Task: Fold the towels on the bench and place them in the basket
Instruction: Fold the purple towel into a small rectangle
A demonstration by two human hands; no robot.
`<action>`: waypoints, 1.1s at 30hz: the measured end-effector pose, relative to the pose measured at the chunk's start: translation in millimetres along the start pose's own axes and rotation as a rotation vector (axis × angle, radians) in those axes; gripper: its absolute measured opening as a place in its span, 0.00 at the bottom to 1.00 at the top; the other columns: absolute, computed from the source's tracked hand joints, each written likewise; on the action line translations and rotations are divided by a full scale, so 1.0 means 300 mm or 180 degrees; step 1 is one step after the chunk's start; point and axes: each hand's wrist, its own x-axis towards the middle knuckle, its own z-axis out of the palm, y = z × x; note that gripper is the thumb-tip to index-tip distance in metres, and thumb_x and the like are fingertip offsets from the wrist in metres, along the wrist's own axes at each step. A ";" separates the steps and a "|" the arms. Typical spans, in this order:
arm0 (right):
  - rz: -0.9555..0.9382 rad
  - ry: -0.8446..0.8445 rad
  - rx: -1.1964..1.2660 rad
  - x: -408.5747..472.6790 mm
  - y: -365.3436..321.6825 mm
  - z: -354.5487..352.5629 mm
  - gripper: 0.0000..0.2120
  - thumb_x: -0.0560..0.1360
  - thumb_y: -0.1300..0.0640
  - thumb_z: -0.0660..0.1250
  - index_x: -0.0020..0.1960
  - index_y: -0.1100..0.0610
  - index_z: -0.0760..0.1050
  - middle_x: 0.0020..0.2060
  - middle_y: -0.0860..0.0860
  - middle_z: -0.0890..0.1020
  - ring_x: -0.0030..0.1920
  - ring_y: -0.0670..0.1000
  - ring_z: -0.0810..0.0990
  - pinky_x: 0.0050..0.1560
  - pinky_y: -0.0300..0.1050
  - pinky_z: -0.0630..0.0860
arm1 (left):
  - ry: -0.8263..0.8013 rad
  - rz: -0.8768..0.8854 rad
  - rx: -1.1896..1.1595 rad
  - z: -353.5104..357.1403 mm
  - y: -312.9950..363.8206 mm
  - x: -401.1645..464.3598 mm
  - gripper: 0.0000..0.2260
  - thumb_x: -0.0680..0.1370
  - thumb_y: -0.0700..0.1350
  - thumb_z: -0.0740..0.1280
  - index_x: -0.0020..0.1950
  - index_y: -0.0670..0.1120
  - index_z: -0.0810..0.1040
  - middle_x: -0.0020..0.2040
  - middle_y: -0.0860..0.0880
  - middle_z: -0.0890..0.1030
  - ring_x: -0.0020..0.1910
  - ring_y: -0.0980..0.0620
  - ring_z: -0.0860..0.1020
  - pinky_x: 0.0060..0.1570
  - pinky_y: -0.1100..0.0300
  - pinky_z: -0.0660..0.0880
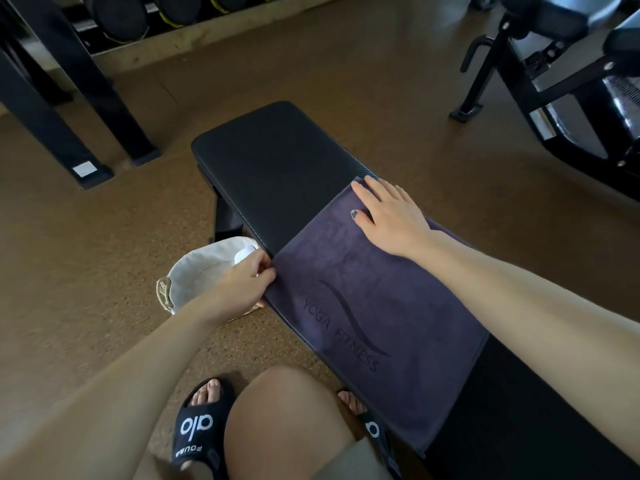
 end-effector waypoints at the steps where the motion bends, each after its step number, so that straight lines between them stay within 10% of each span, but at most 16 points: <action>1: -0.0010 0.0073 0.0133 0.013 -0.002 -0.011 0.28 0.85 0.43 0.53 0.82 0.48 0.54 0.81 0.52 0.60 0.80 0.58 0.60 0.78 0.56 0.58 | -0.0013 -0.0021 -0.0019 -0.002 -0.004 0.004 0.06 0.83 0.40 0.62 0.46 0.44 0.71 0.40 0.45 0.79 0.35 0.50 0.78 0.30 0.66 0.74; 6: 0.0321 0.0314 0.0854 0.113 -0.022 -0.082 0.27 0.82 0.54 0.66 0.79 0.48 0.63 0.72 0.52 0.74 0.70 0.57 0.74 0.72 0.57 0.71 | -0.0168 -0.0044 -0.0137 -0.032 -0.028 0.007 0.04 0.80 0.42 0.67 0.49 0.40 0.78 0.40 0.41 0.81 0.39 0.49 0.78 0.43 0.50 0.78; 16: 0.0564 0.0254 0.0912 0.250 0.002 -0.187 0.09 0.81 0.59 0.65 0.52 0.55 0.84 0.50 0.55 0.84 0.46 0.52 0.82 0.43 0.41 0.79 | 0.0258 0.0319 -0.0148 -0.093 -0.012 -0.015 0.03 0.81 0.42 0.68 0.49 0.49 0.80 0.41 0.54 0.83 0.38 0.61 0.80 0.41 0.69 0.74; 26: 0.0659 0.0232 0.1477 0.140 0.100 -0.364 0.12 0.80 0.66 0.61 0.46 0.54 0.80 0.43 0.53 0.85 0.41 0.46 0.86 0.49 0.43 0.83 | 0.0806 0.0830 0.0095 -0.133 0.122 -0.087 0.07 0.79 0.40 0.69 0.52 0.52 0.80 0.46 0.56 0.82 0.46 0.59 0.79 0.45 0.65 0.73; 33: 0.0696 0.0249 0.1409 -0.157 0.236 -0.395 0.12 0.80 0.66 0.60 0.48 0.53 0.79 0.44 0.52 0.84 0.43 0.50 0.85 0.46 0.45 0.83 | 0.0367 0.2347 0.0827 -0.042 0.244 -0.278 0.12 0.73 0.32 0.70 0.51 0.48 0.80 0.46 0.55 0.78 0.46 0.54 0.78 0.45 0.61 0.75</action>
